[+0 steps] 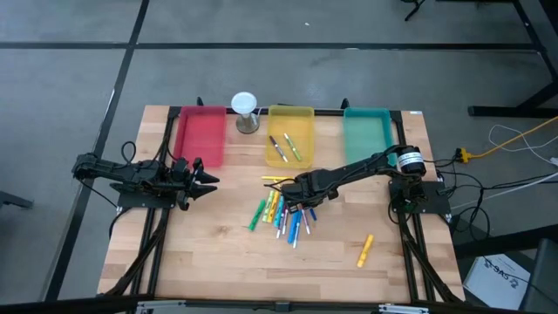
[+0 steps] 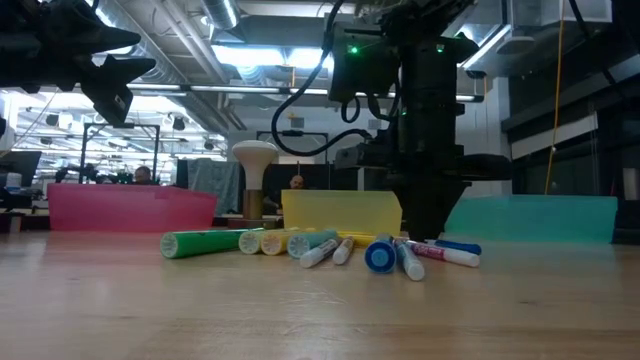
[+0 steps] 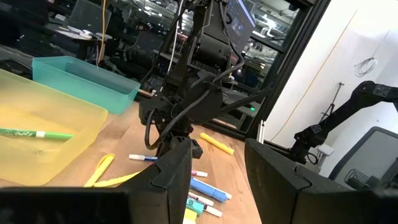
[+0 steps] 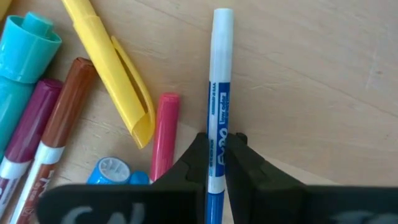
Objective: Pick & Place Markers
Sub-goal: Put the blue marker into the yellow bin
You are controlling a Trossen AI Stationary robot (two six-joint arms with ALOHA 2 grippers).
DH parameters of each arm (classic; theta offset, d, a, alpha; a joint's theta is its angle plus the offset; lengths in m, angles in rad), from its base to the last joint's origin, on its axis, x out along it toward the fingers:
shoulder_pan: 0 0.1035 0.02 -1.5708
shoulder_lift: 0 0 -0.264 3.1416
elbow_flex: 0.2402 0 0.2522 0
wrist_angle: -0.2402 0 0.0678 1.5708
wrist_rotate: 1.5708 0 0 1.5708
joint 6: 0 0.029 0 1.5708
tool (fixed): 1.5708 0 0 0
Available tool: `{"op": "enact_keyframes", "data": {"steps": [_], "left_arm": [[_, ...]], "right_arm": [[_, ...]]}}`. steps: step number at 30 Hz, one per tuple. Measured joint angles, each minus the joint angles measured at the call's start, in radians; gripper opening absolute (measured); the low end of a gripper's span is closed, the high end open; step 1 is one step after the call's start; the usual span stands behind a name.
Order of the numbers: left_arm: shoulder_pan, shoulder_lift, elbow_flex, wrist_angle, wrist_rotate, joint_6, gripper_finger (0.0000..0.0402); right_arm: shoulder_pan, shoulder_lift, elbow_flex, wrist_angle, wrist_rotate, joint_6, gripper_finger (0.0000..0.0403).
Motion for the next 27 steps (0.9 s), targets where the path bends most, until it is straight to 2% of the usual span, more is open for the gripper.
{"op": "enact_keyframes", "data": {"steps": [21, 27], "left_arm": [[0.000, 0.000, 0.000, 0.000, 0.000, 0.000, 0.0143], [0.000, 0.000, 0.000, 0.000, 0.000, 0.000, 0.0143]], "right_arm": [[0.000, -0.065, 0.007, -0.040, 0.027, -0.001, 0.0029], [0.000, -0.105, 0.049, -0.059, 0.071, -0.027, 0.0028]]}}
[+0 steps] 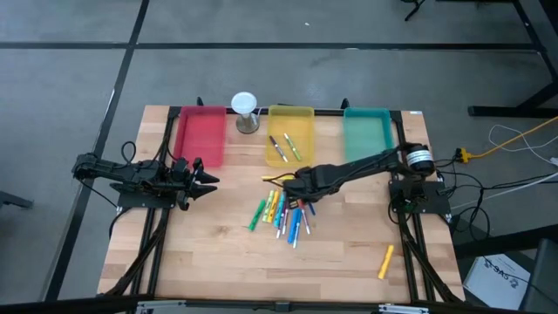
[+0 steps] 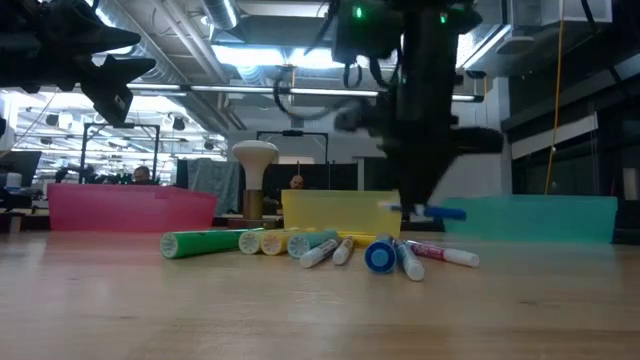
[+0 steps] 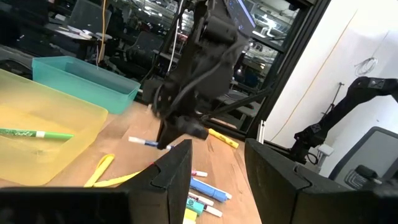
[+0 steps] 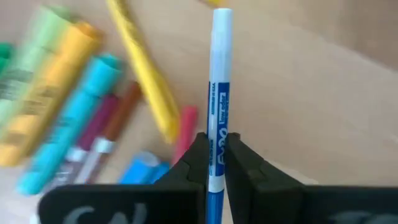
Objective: Pick & Place Markers
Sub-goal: Put the blue marker into the yellow bin
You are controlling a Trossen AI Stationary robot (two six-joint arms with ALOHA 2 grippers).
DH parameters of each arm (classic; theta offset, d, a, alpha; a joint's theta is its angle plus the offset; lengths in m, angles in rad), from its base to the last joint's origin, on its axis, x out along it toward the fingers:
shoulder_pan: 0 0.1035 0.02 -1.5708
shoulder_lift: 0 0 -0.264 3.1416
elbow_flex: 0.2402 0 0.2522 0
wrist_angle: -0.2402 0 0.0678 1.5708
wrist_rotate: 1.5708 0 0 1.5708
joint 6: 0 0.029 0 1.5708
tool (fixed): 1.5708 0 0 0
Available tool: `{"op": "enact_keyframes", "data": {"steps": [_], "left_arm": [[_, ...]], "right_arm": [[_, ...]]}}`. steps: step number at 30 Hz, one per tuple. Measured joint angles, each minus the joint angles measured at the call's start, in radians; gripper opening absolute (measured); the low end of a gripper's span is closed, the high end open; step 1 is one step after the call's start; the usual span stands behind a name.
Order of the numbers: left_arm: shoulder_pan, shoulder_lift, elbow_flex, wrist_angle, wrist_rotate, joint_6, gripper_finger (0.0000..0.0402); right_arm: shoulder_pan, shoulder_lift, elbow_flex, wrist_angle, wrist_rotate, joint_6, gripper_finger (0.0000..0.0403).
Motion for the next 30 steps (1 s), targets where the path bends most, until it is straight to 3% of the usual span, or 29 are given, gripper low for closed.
{"op": "enact_keyframes", "data": {"steps": [14, 30], "left_arm": [[0.000, 0.000, 0.000, 0.000, 0.000, 0.000, 0.0143], [0.000, 0.000, 0.000, 0.000, 0.000, 0.000, 0.0143]], "right_arm": [[-0.108, -0.014, 0.204, -0.023, 0.078, -0.224, 0.0028], [-0.389, -0.016, 0.285, 0.006, 0.113, -0.474, 0.0027]]}}
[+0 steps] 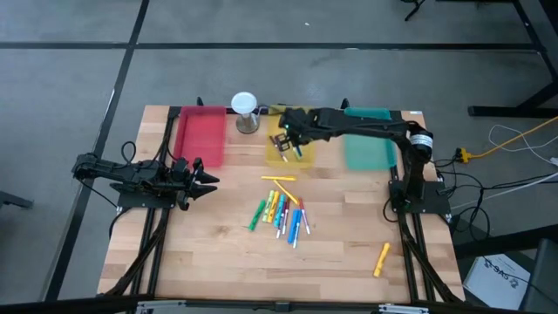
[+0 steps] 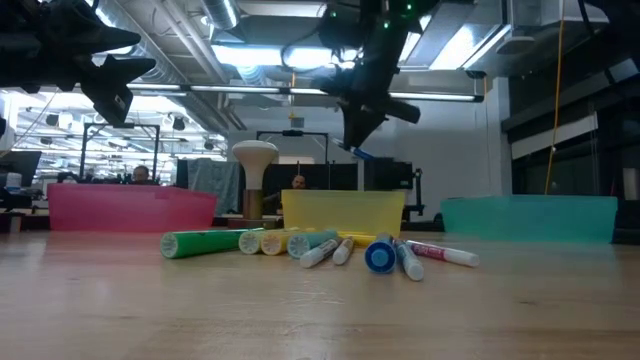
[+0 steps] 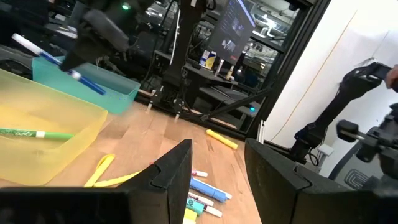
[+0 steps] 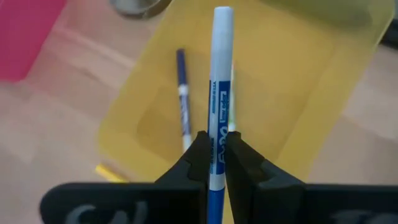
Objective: Pick & Place Markers
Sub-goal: Put the blue marker into the yellow bin, then put the pink marker into the yellow bin
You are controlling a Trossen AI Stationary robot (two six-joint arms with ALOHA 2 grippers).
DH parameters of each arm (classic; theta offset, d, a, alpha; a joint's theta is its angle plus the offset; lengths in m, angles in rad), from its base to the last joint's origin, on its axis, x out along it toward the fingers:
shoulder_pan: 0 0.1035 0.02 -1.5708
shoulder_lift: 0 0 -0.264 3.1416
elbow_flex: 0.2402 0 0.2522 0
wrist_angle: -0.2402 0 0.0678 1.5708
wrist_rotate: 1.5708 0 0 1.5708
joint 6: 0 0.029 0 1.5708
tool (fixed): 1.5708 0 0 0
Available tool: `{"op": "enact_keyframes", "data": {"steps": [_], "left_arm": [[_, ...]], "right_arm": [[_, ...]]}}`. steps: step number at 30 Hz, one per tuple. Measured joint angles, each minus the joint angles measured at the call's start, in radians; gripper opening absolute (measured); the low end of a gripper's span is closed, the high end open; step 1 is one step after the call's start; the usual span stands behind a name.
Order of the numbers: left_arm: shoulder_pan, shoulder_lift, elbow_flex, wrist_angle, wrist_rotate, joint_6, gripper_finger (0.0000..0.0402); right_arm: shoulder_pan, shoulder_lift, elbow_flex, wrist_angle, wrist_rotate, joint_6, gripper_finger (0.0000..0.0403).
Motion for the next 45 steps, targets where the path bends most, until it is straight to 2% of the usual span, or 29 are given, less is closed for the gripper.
{"op": "enact_keyframes", "data": {"steps": [8, 15, 20, 28, 38, 45], "left_arm": [[0.000, 0.000, 0.000, 0.000, 0.000, 0.000, 0.0143], [0.000, 0.000, 0.000, 0.000, 0.000, 0.000, 0.0143], [0.000, 0.000, 0.000, 0.000, 0.000, 0.000, 0.0143], [0.000, 0.000, 0.000, 0.000, 0.000, 0.000, 0.0143], [0.000, 0.000, 0.000, 0.000, 0.000, 0.000, 0.0143], [0.000, 0.000, 0.000, 0.000, 0.000, 0.000, 0.0143]], "right_arm": [[-0.052, 0.000, 0.000, 0.015, -0.002, -0.049, 0.0030], [-0.054, 0.000, 0.001, 0.028, -0.002, -0.073, 0.0138], [-0.054, 0.000, 0.001, 0.028, -0.002, -0.074, 0.0176], [-0.014, 0.000, 0.001, 0.022, -0.030, -0.081, 0.0171], [0.136, 0.000, 0.001, 0.019, -0.097, -0.201, 0.0158], [0.242, 0.000, 0.001, -0.063, -0.161, -0.234, 0.0158]]}}
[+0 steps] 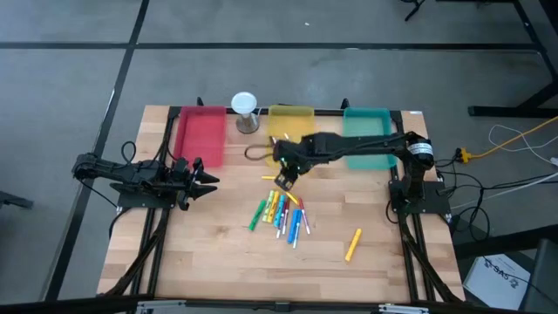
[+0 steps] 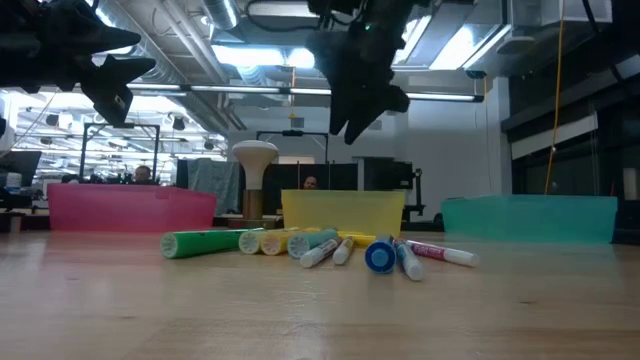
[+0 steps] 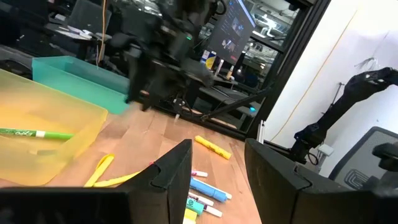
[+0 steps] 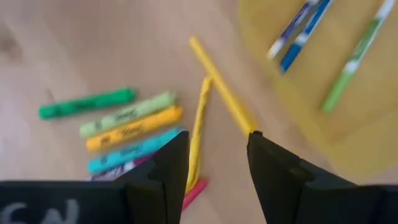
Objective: Pick & Place Markers
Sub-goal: Put the pink marker into the yellow bin
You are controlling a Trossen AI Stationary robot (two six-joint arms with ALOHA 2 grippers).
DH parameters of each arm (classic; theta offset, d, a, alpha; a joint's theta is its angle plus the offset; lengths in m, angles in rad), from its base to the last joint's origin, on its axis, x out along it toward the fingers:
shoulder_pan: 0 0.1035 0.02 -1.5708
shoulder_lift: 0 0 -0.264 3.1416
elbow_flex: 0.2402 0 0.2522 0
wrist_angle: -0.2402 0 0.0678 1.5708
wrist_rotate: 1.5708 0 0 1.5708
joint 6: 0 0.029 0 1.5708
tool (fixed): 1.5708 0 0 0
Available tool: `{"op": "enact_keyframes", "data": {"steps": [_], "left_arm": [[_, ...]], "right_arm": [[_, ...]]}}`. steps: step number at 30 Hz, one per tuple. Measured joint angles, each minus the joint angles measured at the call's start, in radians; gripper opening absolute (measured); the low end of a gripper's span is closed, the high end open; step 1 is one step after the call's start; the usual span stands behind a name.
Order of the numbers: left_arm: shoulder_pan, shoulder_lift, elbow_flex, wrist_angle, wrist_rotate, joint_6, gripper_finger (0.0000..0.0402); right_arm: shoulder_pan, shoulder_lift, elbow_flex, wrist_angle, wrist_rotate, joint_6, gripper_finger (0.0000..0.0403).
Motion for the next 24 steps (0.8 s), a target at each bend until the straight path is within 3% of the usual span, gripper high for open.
{"op": "enact_keyframes", "data": {"steps": [24], "left_arm": [[0.000, 0.000, 0.000, 0.000, 0.000, 0.000, 0.0143]], "right_arm": [[0.292, 0.001, -0.007, -0.109, -0.037, 0.562, 0.0158]]}}
